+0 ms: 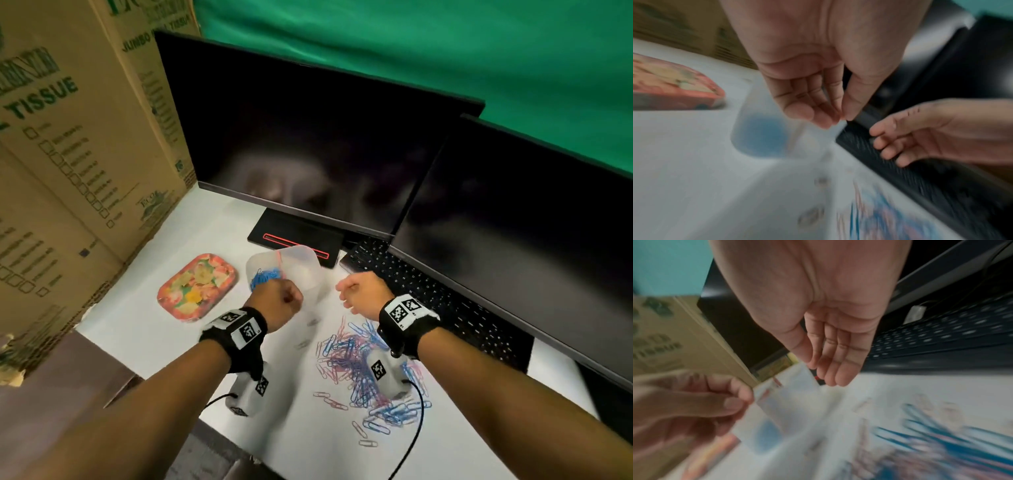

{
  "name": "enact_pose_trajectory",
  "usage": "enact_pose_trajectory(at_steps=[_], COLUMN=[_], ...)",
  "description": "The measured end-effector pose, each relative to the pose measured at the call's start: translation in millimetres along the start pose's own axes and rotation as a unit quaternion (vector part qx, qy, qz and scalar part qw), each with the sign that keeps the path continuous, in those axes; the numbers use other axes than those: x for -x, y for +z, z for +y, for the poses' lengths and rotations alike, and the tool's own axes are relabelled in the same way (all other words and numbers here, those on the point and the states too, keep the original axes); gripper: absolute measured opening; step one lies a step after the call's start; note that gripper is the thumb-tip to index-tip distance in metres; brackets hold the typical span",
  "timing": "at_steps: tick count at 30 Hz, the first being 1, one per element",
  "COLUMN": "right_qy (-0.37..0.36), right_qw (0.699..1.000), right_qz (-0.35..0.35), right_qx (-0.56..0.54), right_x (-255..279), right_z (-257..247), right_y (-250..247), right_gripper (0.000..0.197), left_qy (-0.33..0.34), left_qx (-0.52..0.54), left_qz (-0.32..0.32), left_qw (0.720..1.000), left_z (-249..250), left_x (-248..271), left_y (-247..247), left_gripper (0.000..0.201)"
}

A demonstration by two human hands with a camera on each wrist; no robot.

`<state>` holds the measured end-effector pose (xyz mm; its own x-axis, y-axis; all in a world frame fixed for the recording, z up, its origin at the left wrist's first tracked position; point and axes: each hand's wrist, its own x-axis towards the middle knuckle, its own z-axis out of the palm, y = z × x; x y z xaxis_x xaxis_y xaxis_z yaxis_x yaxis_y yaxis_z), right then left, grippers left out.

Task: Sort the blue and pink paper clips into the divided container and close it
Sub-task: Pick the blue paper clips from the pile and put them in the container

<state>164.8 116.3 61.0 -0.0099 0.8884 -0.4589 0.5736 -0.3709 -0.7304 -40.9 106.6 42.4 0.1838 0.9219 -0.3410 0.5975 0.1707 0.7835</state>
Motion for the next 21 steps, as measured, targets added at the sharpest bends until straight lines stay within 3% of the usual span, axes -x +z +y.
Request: enact_pose_trajectory(at_steps=[2,4,8,12,21], right_qy=[0.013,0.029,0.033,0.016,-0.134], right_qw=[0.992,0.984,0.974,0.964,0.914], right_qz=[0.032,0.040,0.029,0.007,-0.061], right_qx=[0.123,0.174,0.224,0.265,0.377], right_x=[16,28,49,53,35], right_z=[29,57,95,105,93], right_y=[-7,-10,-10,-2,22], right_gripper=[0.024,0.023,0.024,0.022,0.036], left_qy=[0.015,0.025,-0.008,-0.034,-0.062], left_qx=[-0.080,-0.134,-0.225,-0.324,-0.299], left_qz=[-0.037,-0.055,-0.044,-0.057,-0.041], left_qw=[0.996,0.989,0.973,0.944,0.951], left_z=[0,0,-3,-9,-13], left_x=[4,4,-2,-6,-4], left_y=[22,46,85,103,102], left_gripper=[0.017,0.011,0.010,0.023,0.021])
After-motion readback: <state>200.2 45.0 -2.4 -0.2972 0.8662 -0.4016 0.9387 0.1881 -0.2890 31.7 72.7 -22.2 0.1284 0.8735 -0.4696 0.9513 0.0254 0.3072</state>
